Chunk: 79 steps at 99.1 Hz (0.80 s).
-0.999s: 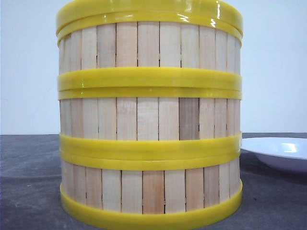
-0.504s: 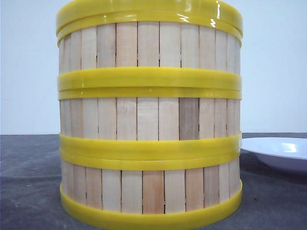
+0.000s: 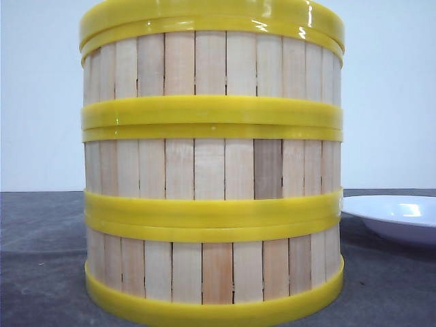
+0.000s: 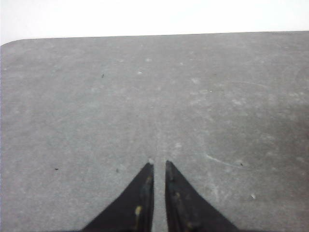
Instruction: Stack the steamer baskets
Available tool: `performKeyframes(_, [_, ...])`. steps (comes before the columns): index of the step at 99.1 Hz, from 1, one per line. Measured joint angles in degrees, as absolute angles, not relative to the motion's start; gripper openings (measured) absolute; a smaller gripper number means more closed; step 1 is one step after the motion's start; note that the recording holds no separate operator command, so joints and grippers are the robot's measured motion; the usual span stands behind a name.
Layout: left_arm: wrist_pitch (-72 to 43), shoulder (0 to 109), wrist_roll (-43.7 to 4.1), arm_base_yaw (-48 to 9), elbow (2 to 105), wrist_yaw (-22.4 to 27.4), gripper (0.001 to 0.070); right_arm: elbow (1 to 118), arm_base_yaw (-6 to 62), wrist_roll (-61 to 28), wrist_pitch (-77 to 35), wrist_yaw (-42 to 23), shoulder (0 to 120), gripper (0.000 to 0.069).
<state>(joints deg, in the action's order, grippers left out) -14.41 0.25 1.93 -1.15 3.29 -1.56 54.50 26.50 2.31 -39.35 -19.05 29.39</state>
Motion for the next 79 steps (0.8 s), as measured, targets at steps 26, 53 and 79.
performKeyframes(26, [-14.4, 0.3, 1.9, -1.1, 3.3, -1.6, 0.0015, 45.2, 6.4, -1.5, -30.1, -4.2, 26.9, 0.0006])
performKeyframes(53, [-14.4, 0.3, 1.9, -1.1, 3.3, -1.6, 0.0015, 26.8, -0.1, -1.7, -18.2, 1.5, 16.9, 0.0006])
performKeyframes(79, [-14.4, 0.3, 1.9, -1.1, 3.3, -1.6, 0.0015, 12.8, -0.1, -0.8, -15.7, 1.5, 6.2, 0.0006])
